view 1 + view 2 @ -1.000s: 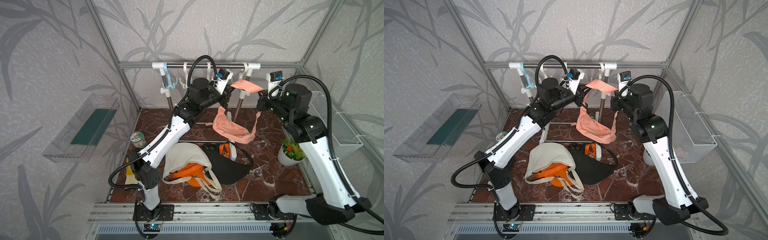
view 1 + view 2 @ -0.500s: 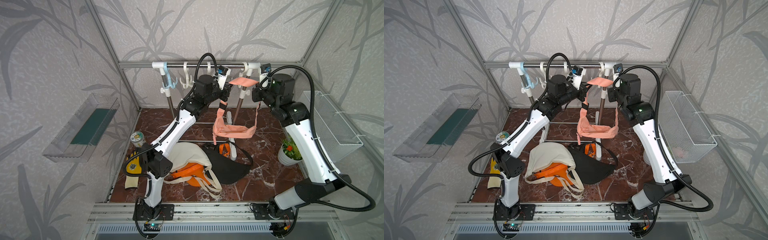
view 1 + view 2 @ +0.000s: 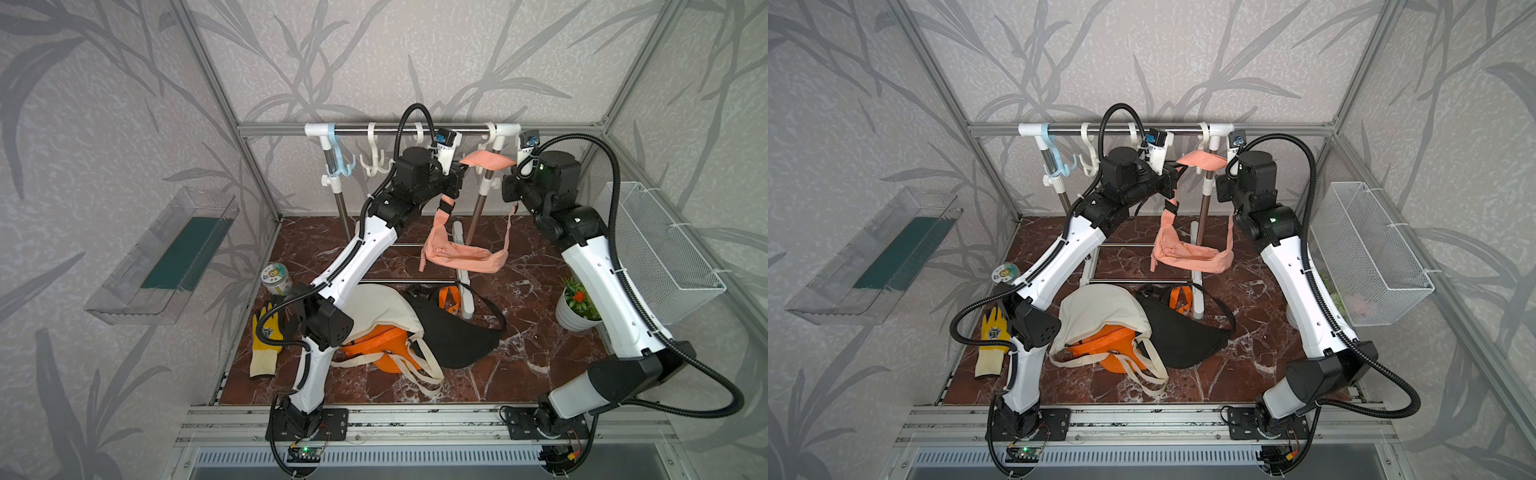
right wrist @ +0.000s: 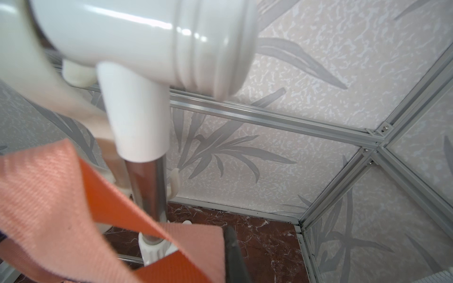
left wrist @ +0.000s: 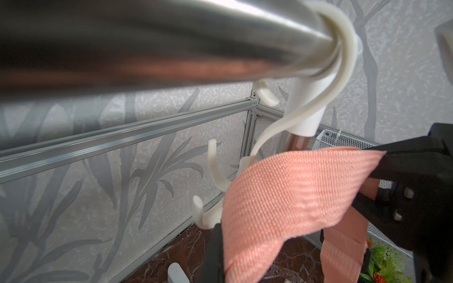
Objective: Hang the bag on a hook
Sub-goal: Hang the bag on the hook.
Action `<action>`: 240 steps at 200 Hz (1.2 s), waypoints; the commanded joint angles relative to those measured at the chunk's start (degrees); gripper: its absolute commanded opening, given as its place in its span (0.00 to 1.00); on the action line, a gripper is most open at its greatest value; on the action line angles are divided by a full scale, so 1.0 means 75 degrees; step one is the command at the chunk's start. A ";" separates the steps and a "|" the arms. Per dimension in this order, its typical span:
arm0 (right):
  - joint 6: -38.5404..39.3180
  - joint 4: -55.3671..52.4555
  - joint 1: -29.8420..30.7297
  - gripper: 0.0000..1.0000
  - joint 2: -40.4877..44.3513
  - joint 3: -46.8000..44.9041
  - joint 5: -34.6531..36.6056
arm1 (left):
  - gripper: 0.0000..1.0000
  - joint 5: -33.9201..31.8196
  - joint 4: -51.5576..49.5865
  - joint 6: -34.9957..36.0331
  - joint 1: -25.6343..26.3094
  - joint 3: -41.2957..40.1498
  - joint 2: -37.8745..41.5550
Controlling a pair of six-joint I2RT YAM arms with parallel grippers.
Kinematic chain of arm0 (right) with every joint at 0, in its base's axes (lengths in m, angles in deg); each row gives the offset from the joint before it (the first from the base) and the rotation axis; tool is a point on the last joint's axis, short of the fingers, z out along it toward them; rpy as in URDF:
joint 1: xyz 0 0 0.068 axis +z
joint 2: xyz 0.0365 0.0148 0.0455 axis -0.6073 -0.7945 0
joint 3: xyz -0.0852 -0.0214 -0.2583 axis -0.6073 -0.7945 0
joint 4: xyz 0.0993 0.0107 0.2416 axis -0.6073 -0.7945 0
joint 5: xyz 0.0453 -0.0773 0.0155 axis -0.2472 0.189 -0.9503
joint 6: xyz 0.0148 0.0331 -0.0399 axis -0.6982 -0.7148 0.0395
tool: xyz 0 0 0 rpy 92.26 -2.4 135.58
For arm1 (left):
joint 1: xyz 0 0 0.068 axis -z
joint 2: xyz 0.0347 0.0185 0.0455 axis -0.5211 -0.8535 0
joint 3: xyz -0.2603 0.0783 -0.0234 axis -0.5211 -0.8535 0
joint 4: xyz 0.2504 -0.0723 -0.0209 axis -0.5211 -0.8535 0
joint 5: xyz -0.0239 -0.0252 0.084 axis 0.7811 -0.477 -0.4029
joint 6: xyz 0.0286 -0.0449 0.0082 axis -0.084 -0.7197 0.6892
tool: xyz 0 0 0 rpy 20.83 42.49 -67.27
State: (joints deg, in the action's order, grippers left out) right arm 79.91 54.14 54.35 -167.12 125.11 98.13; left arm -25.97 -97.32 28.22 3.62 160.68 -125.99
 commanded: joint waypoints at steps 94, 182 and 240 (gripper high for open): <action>-0.0684 -0.0365 -0.0479 0.00 0.0147 -0.0798 -0.0335 | 0.00 0.0024 -0.1117 -0.0435 -0.0697 0.0592 -0.0489; -0.1151 -0.0843 -0.0496 0.00 -0.0209 0.0201 -0.0778 | 0.00 0.0085 -0.1052 -0.0820 -0.0700 0.0936 -0.0525; -0.1752 -0.0607 -0.0724 0.08 0.0062 -0.1251 -0.1545 | 0.07 0.0230 -0.1537 -0.0596 -0.0750 0.0325 -0.0388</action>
State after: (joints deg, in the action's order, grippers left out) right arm 69.74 51.98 51.42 -168.37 119.34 84.76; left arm -21.29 -105.16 24.00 1.28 165.10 -130.06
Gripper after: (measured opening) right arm 0.049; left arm 0.048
